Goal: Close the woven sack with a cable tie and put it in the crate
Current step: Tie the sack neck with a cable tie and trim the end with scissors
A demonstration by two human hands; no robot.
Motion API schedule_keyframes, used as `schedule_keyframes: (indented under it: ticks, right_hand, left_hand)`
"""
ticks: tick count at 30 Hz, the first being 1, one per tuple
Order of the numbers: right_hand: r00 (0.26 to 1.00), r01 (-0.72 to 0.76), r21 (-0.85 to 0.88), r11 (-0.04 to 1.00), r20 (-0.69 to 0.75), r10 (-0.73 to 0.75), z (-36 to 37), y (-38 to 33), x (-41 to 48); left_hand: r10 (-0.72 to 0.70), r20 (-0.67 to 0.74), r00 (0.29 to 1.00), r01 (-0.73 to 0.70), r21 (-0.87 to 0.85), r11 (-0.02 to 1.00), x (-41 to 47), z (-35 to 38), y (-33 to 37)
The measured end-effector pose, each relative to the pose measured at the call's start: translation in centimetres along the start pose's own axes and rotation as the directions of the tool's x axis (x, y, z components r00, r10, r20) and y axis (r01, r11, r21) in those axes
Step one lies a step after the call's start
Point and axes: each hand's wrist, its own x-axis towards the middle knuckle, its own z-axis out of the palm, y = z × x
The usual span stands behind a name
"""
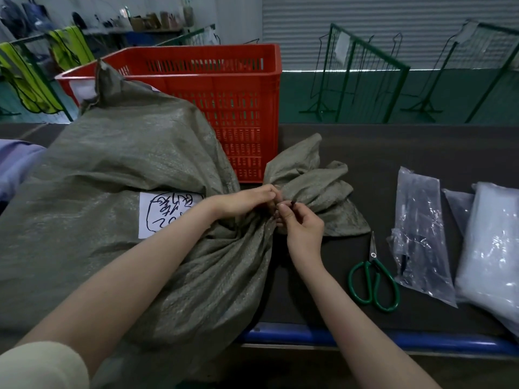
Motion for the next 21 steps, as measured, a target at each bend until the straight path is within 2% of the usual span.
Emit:
schedule_keyframes:
  ticks: [2,3,5,8,10,14,17,21]
  right_hand:
    - [1.0,-0.009,0.038,0.999,-0.002,0.009,-0.3,0.1,-0.1]
    - [1.0,-0.014,0.047,0.999,0.005,0.014,-0.4,0.0,-0.1]
    - [0.999,-0.011,0.042,0.999,0.039,0.009,-0.7,-0.2,0.1]
    - [0.997,-0.001,0.053,0.999,0.076,-0.003,-0.8,-0.2,0.3]
    - [0.997,0.017,0.041,0.999,0.075,-0.02,-0.8,0.0,0.2]
    - [0.996,0.057,-0.077,0.995,0.079,-0.051,-0.6,0.3,0.2]
    - [0.993,0.087,-0.146,0.986,0.093,-0.074,-0.6,0.1,0.4]
    - [0.988,0.13,-0.217,0.968,0.115,-0.107,-1.0,0.2,0.4]
  left_hand:
    - [0.01,0.03,0.999,-0.016,0.222,0.975,-0.1,-0.2,-0.7]
    - [0.013,0.038,0.999,-0.022,0.233,0.972,-0.1,0.0,-1.0]
    - [0.05,0.015,0.999,-0.052,0.154,0.987,-0.1,0.1,-1.6]
    - [0.068,-0.032,0.997,-0.072,-0.157,0.985,0.2,0.1,-1.5]
    - [0.078,-0.077,0.994,-0.095,-0.26,0.961,0.3,-0.2,-1.3]
    - [0.062,-0.042,0.997,-0.071,-0.256,0.964,0.3,-0.2,-1.7]
    - [0.029,-0.091,0.995,-0.048,-0.206,0.977,0.4,-0.2,-1.6]
    - [0.036,-0.134,0.99,-0.07,-0.255,0.964,0.4,-0.2,-1.4]
